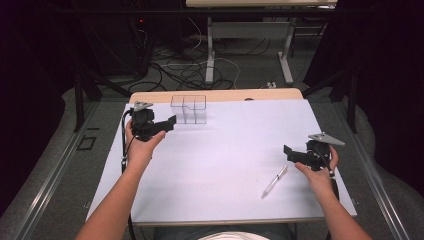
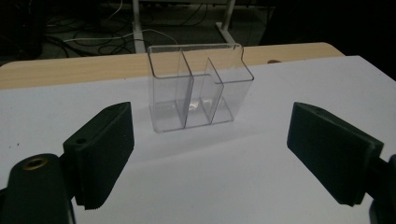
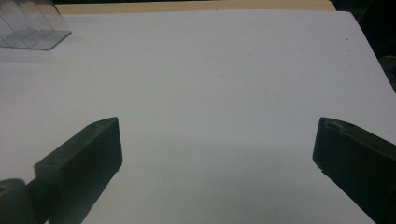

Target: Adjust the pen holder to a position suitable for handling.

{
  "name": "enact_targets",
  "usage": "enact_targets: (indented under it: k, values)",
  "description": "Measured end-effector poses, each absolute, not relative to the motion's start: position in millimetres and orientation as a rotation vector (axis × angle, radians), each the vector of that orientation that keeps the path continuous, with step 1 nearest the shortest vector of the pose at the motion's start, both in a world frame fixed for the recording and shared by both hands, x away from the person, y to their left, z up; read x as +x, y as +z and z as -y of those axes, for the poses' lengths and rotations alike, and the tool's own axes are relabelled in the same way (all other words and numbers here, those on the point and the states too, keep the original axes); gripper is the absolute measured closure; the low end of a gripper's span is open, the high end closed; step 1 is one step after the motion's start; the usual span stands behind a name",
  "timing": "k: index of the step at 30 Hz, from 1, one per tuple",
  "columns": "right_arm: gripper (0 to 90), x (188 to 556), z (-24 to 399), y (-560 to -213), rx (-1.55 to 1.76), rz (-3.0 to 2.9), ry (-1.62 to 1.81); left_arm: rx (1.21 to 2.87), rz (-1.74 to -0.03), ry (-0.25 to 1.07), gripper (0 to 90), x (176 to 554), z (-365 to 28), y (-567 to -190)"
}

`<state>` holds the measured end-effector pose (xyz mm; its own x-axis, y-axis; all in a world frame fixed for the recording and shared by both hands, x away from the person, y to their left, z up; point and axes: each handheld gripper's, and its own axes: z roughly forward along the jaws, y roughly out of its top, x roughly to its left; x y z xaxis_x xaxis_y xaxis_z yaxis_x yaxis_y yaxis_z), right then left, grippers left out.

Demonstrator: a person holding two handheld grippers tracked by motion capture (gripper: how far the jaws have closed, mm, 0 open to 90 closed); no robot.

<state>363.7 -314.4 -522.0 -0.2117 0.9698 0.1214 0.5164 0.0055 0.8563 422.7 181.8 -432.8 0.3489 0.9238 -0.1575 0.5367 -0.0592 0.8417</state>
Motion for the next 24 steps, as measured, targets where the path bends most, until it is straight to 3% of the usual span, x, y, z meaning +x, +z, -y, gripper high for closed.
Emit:
enact_targets:
  k: [12, 24]
  values:
    - [1.4, 363, 315, -523, 1.535, -1.771, 1.144, 1.766, -1.315, 0.623, 17.1, 467, -174, -411]
    - [2.0, 361, 317, -524, 1.582, -1.756, 1.156, 1.783, -1.373, 0.606, 32.4, 499, -180, -406]
